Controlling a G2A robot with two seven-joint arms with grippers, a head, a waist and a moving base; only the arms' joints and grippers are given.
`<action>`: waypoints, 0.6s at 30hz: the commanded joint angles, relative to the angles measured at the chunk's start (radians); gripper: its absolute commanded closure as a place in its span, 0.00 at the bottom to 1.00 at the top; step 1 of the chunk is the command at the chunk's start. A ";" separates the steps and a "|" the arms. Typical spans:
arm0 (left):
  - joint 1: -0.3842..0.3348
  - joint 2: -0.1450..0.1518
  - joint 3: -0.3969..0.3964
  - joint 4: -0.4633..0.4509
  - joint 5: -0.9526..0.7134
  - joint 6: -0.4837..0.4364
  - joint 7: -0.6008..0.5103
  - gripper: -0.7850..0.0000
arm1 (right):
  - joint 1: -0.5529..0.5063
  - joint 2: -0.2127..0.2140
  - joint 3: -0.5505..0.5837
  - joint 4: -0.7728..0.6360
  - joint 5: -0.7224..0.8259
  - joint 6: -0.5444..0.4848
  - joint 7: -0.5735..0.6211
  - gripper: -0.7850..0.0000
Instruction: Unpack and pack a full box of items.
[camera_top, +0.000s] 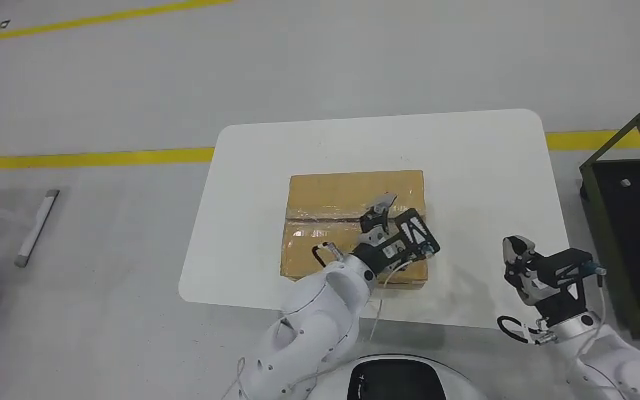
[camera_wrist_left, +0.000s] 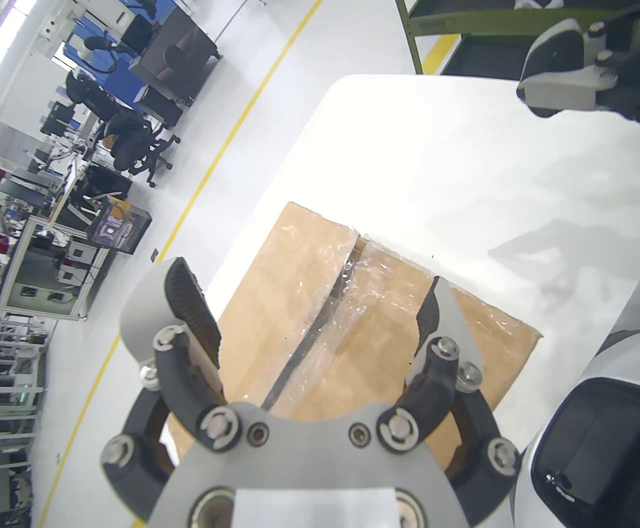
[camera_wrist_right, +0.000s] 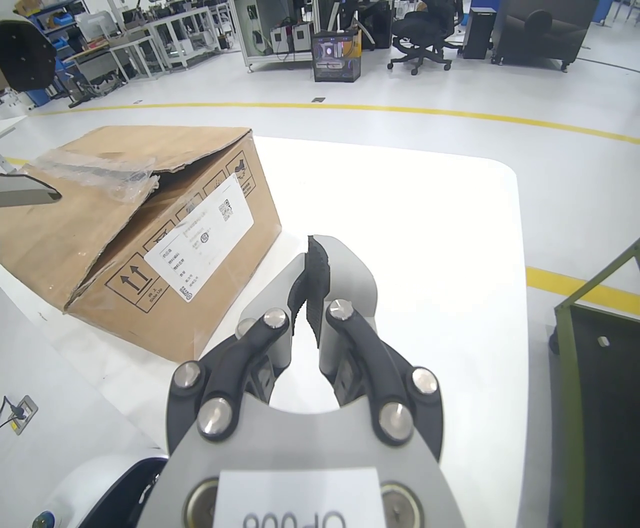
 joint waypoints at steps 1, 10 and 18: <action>-0.007 -0.002 0.004 0.020 0.031 0.007 -0.016 0.00 | -0.001 -0.001 -0.003 0.001 0.001 0.001 0.000 1.00; -0.014 -0.003 0.004 0.050 0.098 -0.047 -0.049 0.20 | 0.017 -0.002 -0.017 0.006 0.001 -0.006 0.005 1.00; -0.018 -0.008 0.013 0.067 0.156 -0.056 -0.048 0.52 | 0.033 -0.003 -0.025 0.012 0.000 -0.014 0.006 1.00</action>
